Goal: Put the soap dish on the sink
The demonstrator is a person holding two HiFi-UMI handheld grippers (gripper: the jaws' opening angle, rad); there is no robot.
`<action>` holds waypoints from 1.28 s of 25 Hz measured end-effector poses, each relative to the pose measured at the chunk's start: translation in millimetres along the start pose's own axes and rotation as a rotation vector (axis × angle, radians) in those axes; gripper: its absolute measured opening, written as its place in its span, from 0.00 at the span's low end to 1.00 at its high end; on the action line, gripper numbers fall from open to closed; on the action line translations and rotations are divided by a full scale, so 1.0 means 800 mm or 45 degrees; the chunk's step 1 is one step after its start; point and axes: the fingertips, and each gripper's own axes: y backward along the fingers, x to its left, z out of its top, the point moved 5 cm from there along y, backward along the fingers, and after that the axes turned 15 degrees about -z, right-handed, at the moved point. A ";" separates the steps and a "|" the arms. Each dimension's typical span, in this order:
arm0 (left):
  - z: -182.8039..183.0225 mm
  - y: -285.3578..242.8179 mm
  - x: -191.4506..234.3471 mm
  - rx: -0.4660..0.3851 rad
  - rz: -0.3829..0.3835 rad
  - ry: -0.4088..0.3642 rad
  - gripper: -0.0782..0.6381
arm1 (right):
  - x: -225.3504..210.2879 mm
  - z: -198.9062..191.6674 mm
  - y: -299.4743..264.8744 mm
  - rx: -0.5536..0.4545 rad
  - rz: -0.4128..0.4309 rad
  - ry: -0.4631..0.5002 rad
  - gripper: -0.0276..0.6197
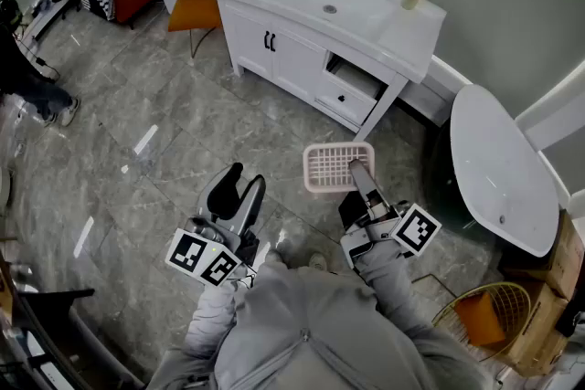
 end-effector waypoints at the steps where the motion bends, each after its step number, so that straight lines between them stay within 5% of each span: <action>1: 0.001 -0.001 0.001 -0.003 0.001 -0.002 0.40 | 0.001 0.001 -0.001 0.002 0.001 0.000 0.09; 17: 0.003 0.009 0.009 -0.024 0.019 -0.002 0.40 | 0.004 -0.007 -0.014 0.023 -0.003 0.004 0.09; 32: 0.026 0.038 0.086 -0.015 -0.005 -0.011 0.40 | 0.021 -0.049 -0.088 -0.011 0.000 -0.042 0.09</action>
